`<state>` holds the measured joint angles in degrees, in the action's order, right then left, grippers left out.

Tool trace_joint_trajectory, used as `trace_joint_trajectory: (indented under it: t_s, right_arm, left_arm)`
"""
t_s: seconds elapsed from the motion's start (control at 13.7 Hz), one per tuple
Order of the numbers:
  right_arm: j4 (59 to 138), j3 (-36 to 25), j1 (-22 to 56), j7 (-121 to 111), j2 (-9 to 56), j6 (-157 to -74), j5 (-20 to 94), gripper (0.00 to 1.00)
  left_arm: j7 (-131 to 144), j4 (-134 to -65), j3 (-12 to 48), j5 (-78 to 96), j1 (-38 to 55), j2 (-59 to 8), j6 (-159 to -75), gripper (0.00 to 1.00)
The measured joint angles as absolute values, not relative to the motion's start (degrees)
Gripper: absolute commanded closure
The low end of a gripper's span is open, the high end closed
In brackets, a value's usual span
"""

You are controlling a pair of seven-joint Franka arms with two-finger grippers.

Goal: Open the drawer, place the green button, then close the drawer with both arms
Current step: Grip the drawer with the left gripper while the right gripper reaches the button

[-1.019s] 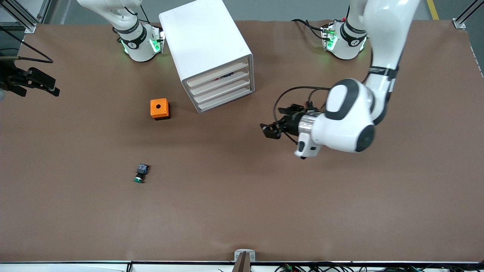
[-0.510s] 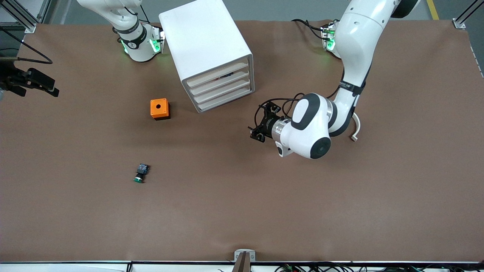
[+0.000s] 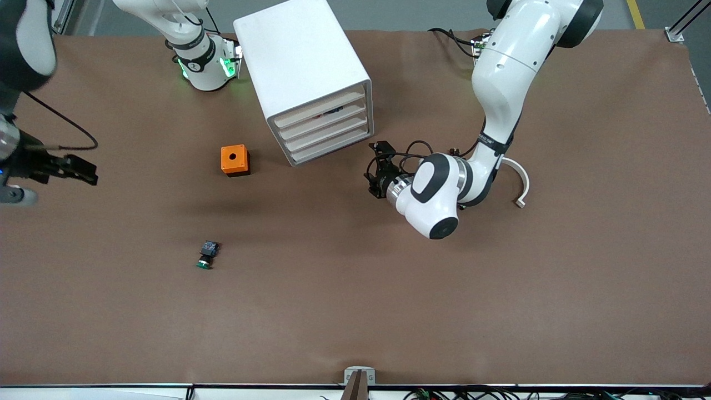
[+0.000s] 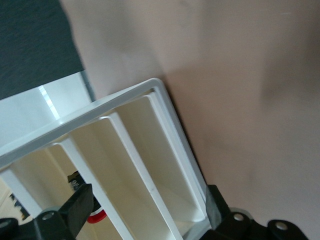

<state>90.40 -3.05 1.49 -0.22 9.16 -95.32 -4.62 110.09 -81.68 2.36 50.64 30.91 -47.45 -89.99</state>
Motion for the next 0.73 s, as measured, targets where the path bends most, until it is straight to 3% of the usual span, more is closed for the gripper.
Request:
trace_joint_trajectory:
  t_s: [0.15,0.29,0.51,0.73]
  right_arm:
    - [90.3,-2.8,1.8,-0.2,12.9,-98.6,-3.8,0.0]
    - [90.2,-2.8,2.1,0.0,15.6,-101.7,0.4,0.0]
    - [91.0,-2.7,2.9,3.4,18.8,-108.0,3.9,0.0]
    - [95.7,-2.6,4.8,10.4,21.1,-116.8,4.1,0.0]
  left_arm:
    - [112.9,-81.6,2.4,53.2,30.9,-48.8,-88.0,0.02]
    - [115.8,-81.6,3.2,54.7,30.9,-50.5,-87.5,0.1]
    - [118.9,-81.5,4.8,55.4,31.0,-53.1,-87.5,0.29]
    - [119.7,-81.5,6.5,55.9,31.2,-54.2,-87.4,0.38]
